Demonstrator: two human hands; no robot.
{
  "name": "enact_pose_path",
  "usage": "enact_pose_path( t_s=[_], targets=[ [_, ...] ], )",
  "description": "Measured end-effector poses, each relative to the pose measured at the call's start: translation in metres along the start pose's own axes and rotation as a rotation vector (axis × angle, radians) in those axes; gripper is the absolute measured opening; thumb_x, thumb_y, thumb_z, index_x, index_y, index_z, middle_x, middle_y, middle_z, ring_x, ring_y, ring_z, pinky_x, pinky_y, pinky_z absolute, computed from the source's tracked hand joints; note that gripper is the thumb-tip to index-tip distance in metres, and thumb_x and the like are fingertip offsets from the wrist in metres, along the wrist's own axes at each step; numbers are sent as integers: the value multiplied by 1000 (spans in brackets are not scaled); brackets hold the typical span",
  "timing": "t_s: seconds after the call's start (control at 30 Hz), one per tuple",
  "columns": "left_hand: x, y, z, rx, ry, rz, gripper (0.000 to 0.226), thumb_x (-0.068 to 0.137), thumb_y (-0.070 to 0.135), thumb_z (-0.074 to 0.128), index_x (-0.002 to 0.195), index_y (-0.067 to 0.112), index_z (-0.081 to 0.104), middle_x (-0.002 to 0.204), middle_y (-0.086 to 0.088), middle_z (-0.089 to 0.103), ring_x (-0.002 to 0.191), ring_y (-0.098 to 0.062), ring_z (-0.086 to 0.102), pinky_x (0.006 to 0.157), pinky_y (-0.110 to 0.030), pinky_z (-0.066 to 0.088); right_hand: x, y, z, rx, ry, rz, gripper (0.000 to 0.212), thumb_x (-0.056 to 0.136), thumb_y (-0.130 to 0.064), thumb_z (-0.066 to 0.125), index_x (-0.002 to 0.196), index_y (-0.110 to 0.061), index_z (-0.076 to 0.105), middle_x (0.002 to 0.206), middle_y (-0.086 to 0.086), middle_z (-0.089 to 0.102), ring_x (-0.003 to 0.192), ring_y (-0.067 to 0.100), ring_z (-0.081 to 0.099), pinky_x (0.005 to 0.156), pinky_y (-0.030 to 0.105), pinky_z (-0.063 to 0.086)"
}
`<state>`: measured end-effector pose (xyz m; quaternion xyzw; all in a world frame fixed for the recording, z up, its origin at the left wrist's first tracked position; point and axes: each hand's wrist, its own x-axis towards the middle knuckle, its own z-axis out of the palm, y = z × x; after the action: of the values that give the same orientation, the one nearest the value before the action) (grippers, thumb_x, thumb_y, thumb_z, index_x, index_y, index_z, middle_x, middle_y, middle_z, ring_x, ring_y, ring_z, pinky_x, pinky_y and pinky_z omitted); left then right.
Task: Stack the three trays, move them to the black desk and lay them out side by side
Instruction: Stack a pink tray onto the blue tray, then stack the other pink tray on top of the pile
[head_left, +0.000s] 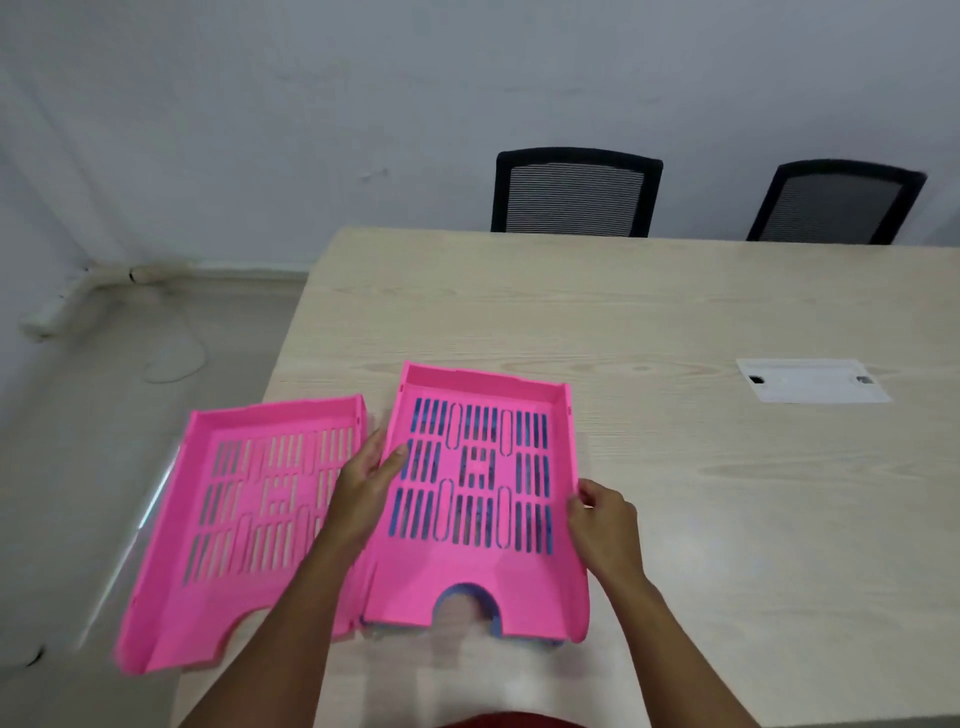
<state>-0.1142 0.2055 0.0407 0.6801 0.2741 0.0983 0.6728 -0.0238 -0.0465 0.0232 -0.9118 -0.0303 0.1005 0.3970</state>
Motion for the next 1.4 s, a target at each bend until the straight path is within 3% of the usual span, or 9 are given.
enact_pose_path(
  t_s=[0.1, 0.3, 0.6, 0.73, 1.0, 1.17, 1.3, 1.37, 1.4],
  targets=[
    [0, -5, -3, 22, 3, -39, 63, 95, 31, 59, 151, 18, 35, 155, -4, 40, 136, -15, 40, 110, -35, 29, -3, 3, 3, -17, -16, 6, 30, 90, -4, 46, 66, -15, 59, 57, -2, 61, 47, 12, 50, 43, 13, 40],
    [4, -16, 6, 27, 11, -72, 61, 96, 27, 56, 152, 14, 35, 159, -7, 36, 142, -22, 37, 106, -33, 26, 0, 8, 3, -25, 20, 34, 28, 92, -6, 45, 75, -10, 67, 66, 1, 68, 53, 17, 58, 48, 23, 44],
    [9, -22, 9, -4, 53, -52, 61, 96, 30, 56, 151, 14, 36, 158, -7, 37, 139, -19, 38, 107, -33, 28, 9, 5, 5, -22, 39, 44, 28, 91, -3, 45, 76, -9, 67, 67, 3, 68, 52, 14, 57, 46, 17, 39],
    [18, -19, 1, 15, 43, -55, 61, 95, 33, 57, 151, 17, 38, 157, -7, 40, 141, -26, 40, 114, -45, 30, 5, 3, 10, -10, 20, 42, 31, 91, -2, 45, 67, -18, 57, 63, -4, 62, 46, 10, 51, 42, 10, 35],
    [14, -31, 3, 49, 30, -92, 61, 97, 34, 55, 153, 24, 34, 161, -4, 32, 144, -28, 35, 114, -51, 27, 2, 3, 9, 23, -4, 61, 28, 94, -6, 44, 101, -12, 71, 87, -2, 68, 65, 12, 66, 57, 18, 46],
    [-2, -38, 23, 52, 33, -108, 66, 93, 44, 58, 152, 35, 30, 162, 1, 28, 144, -29, 34, 112, -57, 32, 13, 7, -4, 9, 16, 70, 28, 96, -5, 42, 86, -13, 67, 68, 0, 64, 53, 10, 55, 48, 15, 37],
    [-8, -40, 35, 56, 0, -113, 78, 84, 57, 58, 152, 37, 26, 162, 1, 30, 143, -28, 38, 112, -60, 33, 20, 10, -11, 4, 53, 97, 27, 93, -3, 41, 84, -15, 64, 69, 3, 66, 61, 23, 62, 56, 27, 48],
    [-6, -41, 36, 63, -12, -101, 78, 85, 56, 59, 153, 34, 26, 162, 0, 31, 144, -26, 37, 114, -56, 33, 17, 7, -12, 48, 75, 105, 33, 93, -4, 42, 113, -9, 68, 98, 7, 73, 86, 30, 70, 80, 37, 58],
    [-5, -40, 36, 73, -11, -100, 77, 87, 54, 59, 153, 32, 27, 162, 0, 32, 144, -25, 37, 115, -54, 33, 15, 4, -12, 67, 96, 114, 40, 93, -5, 43, 129, -6, 61, 115, 10, 69, 105, 32, 67, 96, 39, 54]
  ],
)
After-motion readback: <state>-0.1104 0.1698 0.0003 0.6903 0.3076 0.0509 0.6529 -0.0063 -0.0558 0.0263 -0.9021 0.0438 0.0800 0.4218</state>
